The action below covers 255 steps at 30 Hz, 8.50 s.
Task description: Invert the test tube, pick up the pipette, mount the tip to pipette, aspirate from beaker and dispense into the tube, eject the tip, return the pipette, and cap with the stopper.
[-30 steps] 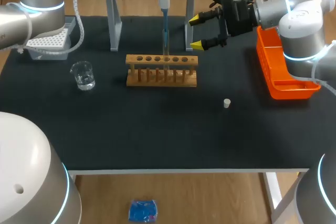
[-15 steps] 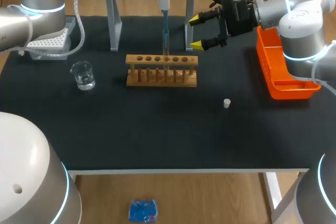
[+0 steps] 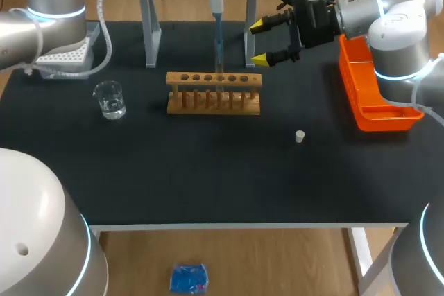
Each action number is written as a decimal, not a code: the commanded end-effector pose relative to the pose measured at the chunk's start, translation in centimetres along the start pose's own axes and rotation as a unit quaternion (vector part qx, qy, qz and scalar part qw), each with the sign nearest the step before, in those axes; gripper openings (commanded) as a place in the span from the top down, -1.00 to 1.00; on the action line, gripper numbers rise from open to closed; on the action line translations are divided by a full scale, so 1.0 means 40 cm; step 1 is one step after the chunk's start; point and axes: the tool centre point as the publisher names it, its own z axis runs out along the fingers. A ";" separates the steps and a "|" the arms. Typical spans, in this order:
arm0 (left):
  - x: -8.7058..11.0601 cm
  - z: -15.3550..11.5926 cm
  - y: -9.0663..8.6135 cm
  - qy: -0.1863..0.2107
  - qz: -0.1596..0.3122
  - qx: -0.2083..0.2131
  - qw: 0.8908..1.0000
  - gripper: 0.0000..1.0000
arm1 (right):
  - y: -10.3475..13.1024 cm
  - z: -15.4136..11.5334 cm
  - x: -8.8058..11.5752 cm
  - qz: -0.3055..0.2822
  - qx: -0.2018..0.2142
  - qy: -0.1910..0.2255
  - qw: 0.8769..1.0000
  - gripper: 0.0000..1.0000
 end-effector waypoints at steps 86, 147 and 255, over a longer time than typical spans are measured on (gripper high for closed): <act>0.002 0.001 0.002 -0.004 0.000 0.002 1.000 1.00 | 0.415 -0.227 -0.034 0.095 0.108 -0.079 0.986 -1.00; 0.002 0.001 0.002 -0.004 0.000 0.002 1.000 1.00 | 0.651 -0.053 -0.117 0.226 0.118 -0.073 0.964 1.00; 0.002 0.001 0.002 -0.004 0.000 0.002 1.000 1.00 | 0.622 -0.071 -0.047 0.190 0.104 -0.049 0.975 1.00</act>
